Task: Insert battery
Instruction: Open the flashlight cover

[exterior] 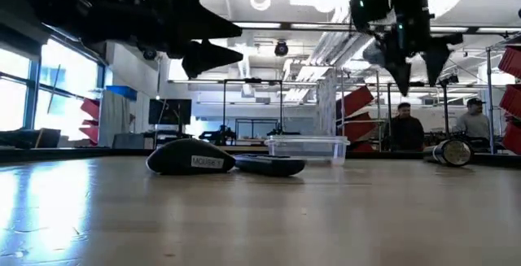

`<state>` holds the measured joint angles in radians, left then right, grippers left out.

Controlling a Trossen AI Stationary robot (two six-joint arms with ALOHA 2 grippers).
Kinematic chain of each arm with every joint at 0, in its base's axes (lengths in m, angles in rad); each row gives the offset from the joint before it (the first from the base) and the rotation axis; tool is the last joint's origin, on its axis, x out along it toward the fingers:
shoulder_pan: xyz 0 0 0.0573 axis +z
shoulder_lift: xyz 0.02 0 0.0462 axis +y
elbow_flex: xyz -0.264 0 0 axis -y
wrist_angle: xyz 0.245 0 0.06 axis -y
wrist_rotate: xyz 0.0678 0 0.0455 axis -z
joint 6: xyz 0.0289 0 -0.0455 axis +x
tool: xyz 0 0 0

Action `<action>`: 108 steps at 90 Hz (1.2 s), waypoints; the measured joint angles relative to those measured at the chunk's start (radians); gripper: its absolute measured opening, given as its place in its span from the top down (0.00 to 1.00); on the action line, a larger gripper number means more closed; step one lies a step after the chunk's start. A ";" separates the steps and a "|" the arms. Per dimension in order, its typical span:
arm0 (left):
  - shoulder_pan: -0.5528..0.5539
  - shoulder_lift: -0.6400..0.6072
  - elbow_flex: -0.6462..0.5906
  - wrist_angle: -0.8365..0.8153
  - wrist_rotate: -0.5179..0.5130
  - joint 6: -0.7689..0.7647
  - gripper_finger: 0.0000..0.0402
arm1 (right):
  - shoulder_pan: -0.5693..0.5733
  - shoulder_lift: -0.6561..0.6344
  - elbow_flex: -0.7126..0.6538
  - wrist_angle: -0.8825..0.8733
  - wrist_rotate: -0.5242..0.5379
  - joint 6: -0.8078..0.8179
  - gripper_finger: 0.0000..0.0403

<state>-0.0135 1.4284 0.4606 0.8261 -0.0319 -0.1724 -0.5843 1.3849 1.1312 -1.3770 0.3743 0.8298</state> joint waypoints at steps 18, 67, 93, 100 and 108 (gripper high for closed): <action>0.000 0.000 0.000 -0.021 -0.001 0.001 0.28 | -0.212 -0.032 -0.215 0.157 -0.150 -0.042 0.35; 0.000 0.000 0.000 -0.020 -0.006 0.045 0.28 | -0.348 -0.036 -0.563 0.677 -0.329 -0.009 0.38; 0.001 0.000 0.000 -0.018 -0.019 0.045 0.28 | -0.404 -0.032 -0.545 0.760 -0.221 -0.053 0.40; 0.001 0.000 0.000 -0.019 -0.019 0.045 0.28 | -0.420 -0.031 -0.546 0.768 -0.211 -0.070 0.45; 0.000 0.000 0.000 -0.017 -0.021 0.045 0.28 | -0.435 -0.032 -0.545 0.784 -0.229 -0.073 0.52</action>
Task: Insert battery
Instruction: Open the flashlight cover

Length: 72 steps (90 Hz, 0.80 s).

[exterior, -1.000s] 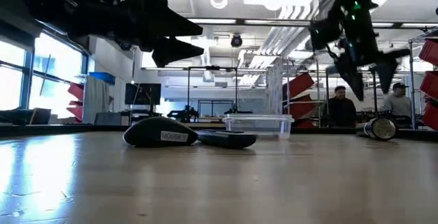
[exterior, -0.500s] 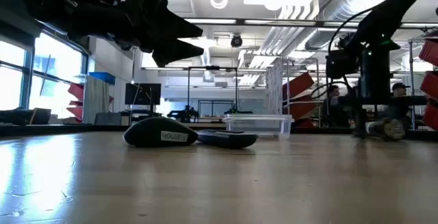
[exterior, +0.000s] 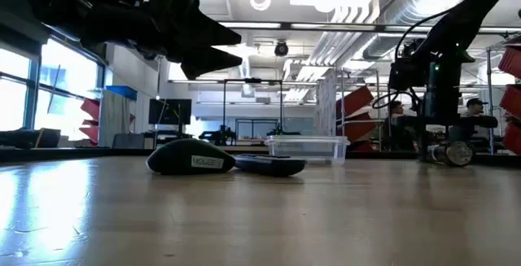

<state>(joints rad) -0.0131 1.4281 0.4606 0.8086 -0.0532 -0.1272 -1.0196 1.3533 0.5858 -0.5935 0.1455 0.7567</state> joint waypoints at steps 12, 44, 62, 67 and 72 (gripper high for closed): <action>0.000 0.000 0.000 0.001 -0.003 0.000 0.28 | -0.002 0.000 0.000 -0.001 -0.017 -0.031 0.65; -0.002 0.006 0.000 0.030 -0.011 0.008 0.28 | 0.099 -0.027 -0.002 -0.002 0.031 -0.155 0.69; -0.002 0.120 0.002 0.164 0.024 -0.003 0.28 | 0.313 -0.198 -0.002 0.002 0.078 -0.115 0.69; -0.002 0.165 0.015 0.221 0.026 -0.002 0.28 | 0.397 -0.263 -0.002 0.019 0.106 -0.104 0.69; -0.001 0.214 0.034 0.280 0.026 -0.002 0.28 | 0.497 -0.325 -0.002 0.052 0.142 -0.093 0.69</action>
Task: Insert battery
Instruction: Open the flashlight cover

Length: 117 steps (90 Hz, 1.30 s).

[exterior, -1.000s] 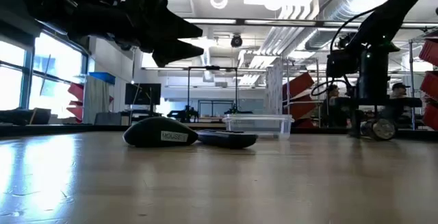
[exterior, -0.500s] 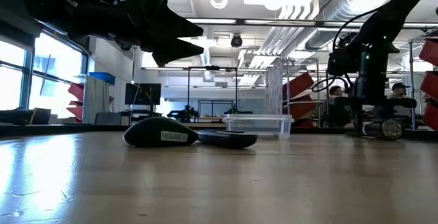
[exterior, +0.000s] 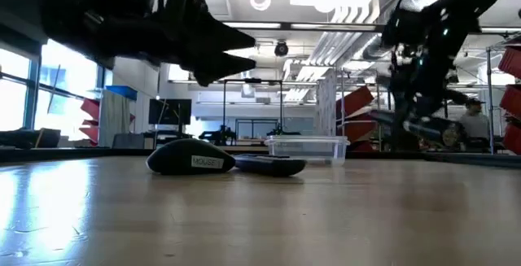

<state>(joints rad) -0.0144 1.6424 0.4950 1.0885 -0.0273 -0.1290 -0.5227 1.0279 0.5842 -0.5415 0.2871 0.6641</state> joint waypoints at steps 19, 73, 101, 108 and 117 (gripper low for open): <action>-0.012 0.205 0.113 0.222 -0.007 0.001 0.28 | 0.379 -0.106 0.000 0.239 0.226 -0.104 0.69; -0.090 0.462 0.402 0.324 -0.150 0.099 0.28 | 0.841 0.217 0.000 1.040 0.302 -0.530 0.69; -0.107 0.466 0.442 0.370 -0.117 0.096 0.28 | 0.888 0.320 0.000 1.219 0.270 -0.580 0.69; -0.110 0.477 0.466 0.342 -0.103 0.088 0.28 | 0.890 0.339 0.000 1.261 0.260 -0.595 0.69; -0.114 0.488 0.480 0.346 -0.117 0.095 0.28 | 0.890 0.343 0.000 1.263 0.254 -0.594 0.69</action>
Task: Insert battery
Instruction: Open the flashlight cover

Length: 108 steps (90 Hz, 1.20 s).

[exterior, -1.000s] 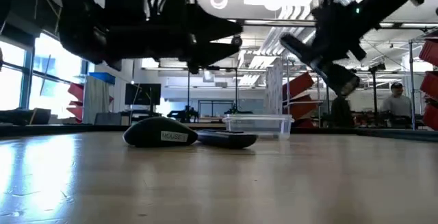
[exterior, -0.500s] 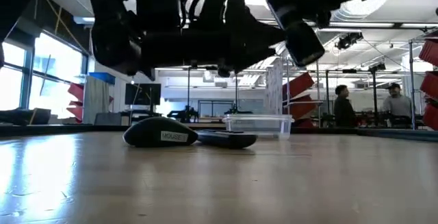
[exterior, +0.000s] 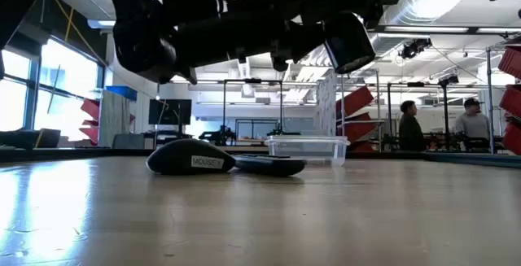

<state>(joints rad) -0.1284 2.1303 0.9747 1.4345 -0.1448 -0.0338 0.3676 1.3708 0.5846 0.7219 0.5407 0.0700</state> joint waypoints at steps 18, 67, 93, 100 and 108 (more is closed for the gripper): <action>-0.003 0.001 0.001 0.013 0.007 -0.014 0.38 | -0.001 0.000 0.001 0.000 -0.030 -0.001 0.69; -0.050 0.001 0.022 -0.274 -0.078 -0.029 0.68 | 0.053 -0.176 0.008 -0.242 -0.025 -0.032 0.48; -0.050 0.038 0.075 -0.362 -0.144 -0.019 0.68 | 0.066 -0.407 0.105 -0.636 0.007 0.061 0.47; -0.050 0.089 0.107 -0.357 -0.140 -0.033 0.68 | 0.066 -0.437 0.136 -0.715 0.056 0.041 0.47; -0.050 0.149 0.151 -0.331 -0.138 -0.041 0.68 | 0.065 -0.448 0.171 -0.788 0.111 0.022 0.47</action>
<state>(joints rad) -0.1780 2.2796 1.1260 1.1030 -0.2826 -0.0753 0.4328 0.9230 0.7554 -0.0665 0.6514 0.0922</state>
